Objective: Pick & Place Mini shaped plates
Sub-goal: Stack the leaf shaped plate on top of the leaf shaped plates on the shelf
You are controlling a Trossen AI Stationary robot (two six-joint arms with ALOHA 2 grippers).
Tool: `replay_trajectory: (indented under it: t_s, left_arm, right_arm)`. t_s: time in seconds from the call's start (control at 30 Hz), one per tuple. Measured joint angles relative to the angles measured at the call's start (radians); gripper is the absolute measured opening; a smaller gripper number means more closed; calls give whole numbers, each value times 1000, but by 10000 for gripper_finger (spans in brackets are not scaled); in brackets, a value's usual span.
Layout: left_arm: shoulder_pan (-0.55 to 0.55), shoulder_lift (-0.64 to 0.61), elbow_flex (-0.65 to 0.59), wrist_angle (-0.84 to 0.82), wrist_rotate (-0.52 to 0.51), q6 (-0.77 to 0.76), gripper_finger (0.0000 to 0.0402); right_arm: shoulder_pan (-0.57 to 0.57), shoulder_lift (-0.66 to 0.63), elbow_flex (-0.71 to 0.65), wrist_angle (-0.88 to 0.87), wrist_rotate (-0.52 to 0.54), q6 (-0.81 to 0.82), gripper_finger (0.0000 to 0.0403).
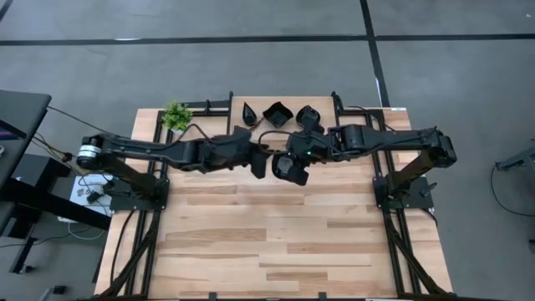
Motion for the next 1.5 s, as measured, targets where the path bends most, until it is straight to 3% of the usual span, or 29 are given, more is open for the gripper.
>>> replay_trajectory:
  t_s: [0.23,0.47,0.7,1.03,1.27,1.5]
  left_arm:
    - [0,-112,-34,3,-3,69,152]
    - [-12,-241,-188,2,-4,71,148]
    - [-71,-375,-339,54,-2,119,146]
    - [-114,-499,-450,65,1,194,137]
    - [-128,-547,-496,79,1,301,136]
    - [-128,-641,-620,220,3,306,137]
  right_arm:
    - [-69,-19,0,-8,58,0,0]
    - [-252,-86,0,-16,38,68,0]
    - [-504,-123,0,-41,-190,104,0]
    - [-755,-37,0,-37,-554,-33,0]
    - [-840,-21,0,-43,-632,-87,0]
    - [-875,-21,-1,-65,-635,-130,0]
